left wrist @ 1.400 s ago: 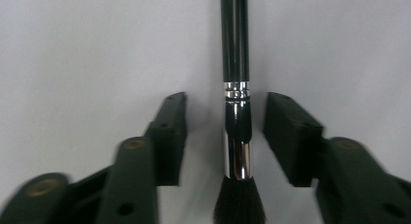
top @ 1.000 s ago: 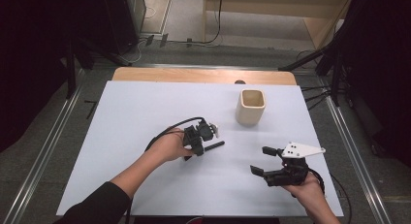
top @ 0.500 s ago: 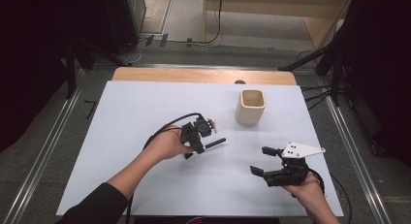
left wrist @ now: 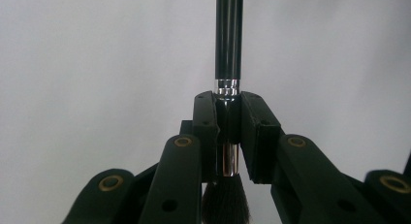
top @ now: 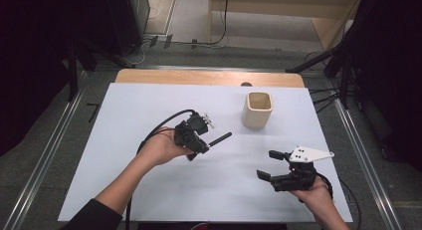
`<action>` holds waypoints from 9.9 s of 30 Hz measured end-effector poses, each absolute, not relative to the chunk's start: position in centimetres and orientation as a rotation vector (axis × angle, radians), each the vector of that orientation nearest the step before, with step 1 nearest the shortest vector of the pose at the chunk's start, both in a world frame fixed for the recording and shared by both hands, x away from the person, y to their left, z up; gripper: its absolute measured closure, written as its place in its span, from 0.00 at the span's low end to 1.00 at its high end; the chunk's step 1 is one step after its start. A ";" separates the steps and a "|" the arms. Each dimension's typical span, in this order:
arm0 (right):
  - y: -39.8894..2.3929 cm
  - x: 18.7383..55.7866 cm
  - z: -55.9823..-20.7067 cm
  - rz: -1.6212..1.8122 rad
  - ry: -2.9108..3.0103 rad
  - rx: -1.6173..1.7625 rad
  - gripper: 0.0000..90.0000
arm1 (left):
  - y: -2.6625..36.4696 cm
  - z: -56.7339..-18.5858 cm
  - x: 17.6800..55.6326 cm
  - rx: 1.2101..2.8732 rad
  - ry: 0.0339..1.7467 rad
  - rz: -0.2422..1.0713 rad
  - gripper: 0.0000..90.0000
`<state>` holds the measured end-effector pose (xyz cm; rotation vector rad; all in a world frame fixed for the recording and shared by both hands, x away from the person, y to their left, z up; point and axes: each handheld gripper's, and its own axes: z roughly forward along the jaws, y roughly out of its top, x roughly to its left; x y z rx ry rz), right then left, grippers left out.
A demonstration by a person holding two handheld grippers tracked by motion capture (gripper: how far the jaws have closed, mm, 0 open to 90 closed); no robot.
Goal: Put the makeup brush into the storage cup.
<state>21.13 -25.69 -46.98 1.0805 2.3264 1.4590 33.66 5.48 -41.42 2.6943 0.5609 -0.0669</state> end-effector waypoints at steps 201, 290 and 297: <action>-15.7 24.8 -45.4 1.098 2.932 0.706 0.89 | 9.9 -41.8 29.6 2.572 0.369 -0.117 0.31; -12.3 18.7 -49.3 1.377 2.102 1.363 0.88 | 11.5 -43.2 28.3 2.299 0.712 -0.136 0.25; -12.5 18.3 -50.2 1.510 2.015 1.428 0.88 | 11.5 -43.1 28.2 2.254 0.727 -0.120 0.25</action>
